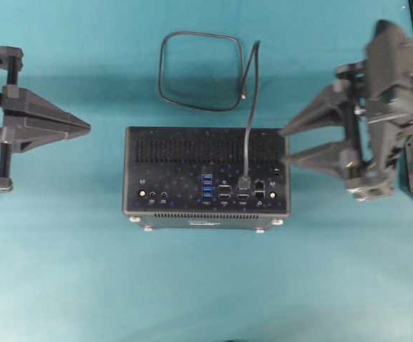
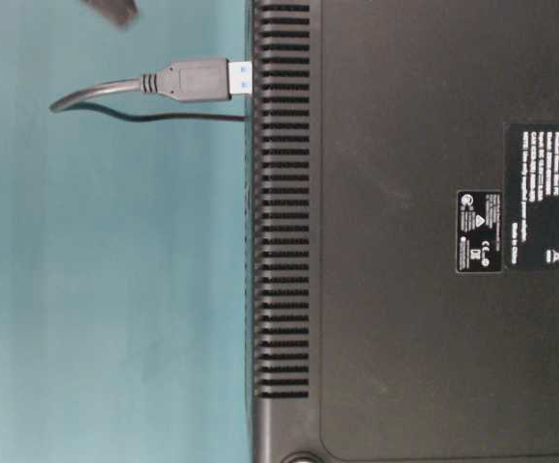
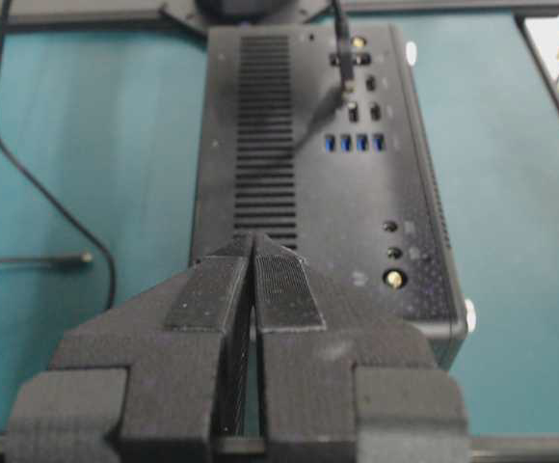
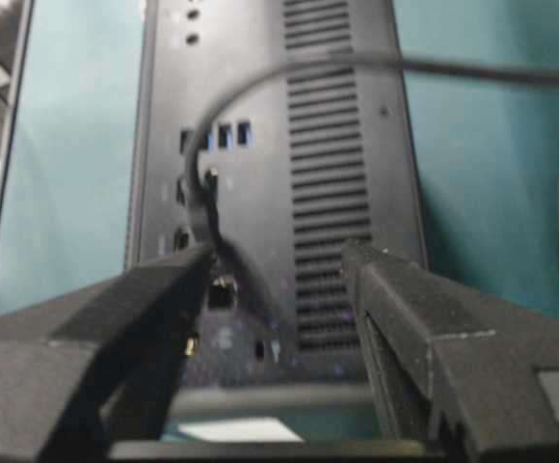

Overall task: Insert the USB into the PC box with both arms.
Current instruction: 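Move the right gripper over the black cable plug on the rear panel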

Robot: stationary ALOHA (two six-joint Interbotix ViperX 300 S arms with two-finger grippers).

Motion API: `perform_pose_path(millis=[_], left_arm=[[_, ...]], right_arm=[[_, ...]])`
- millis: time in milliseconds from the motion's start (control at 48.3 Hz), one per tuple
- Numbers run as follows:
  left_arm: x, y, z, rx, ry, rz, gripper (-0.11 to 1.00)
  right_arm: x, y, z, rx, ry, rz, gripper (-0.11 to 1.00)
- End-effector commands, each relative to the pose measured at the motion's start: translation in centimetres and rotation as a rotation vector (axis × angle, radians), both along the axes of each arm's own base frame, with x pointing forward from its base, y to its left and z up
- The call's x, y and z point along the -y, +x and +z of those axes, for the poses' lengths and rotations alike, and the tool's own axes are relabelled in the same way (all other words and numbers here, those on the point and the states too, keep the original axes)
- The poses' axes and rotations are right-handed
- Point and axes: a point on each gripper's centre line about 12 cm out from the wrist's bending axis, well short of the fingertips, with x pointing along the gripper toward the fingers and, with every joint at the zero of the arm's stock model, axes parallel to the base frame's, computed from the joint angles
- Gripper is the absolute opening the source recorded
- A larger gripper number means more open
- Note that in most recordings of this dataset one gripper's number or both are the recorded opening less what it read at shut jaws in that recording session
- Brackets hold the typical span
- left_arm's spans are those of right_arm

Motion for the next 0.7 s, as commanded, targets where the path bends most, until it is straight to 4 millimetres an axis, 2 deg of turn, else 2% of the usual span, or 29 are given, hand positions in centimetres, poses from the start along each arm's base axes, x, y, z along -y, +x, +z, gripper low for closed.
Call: perform_pose_path(millis=[0, 83, 290, 683], left_arm=[[0.0, 0.3, 1.0, 0.025, 0.002, 0.001, 0.00], [-0.1, 0.3, 0.8, 0.015, 0.003, 0.003, 0.00], [-0.1, 0.1, -0.2, -0.051, 0.004, 0.002, 0.00], [-0.1, -0.1, -1.0, -0.077, 0.004, 0.003, 0.00]], right_arm=[[-0.3, 0.9, 1.6, 0.028, 0.010, 0.005, 0.70], [-0.6, 1.6, 1.7, 0.013, 0.003, 0.016, 0.71], [-1.4, 3.3, 0.5, -0.066, -0.007, 0.039, 0.72], [-3.0, 4.9, 0.7, -0.219, -0.021, 0.093, 0.75]])
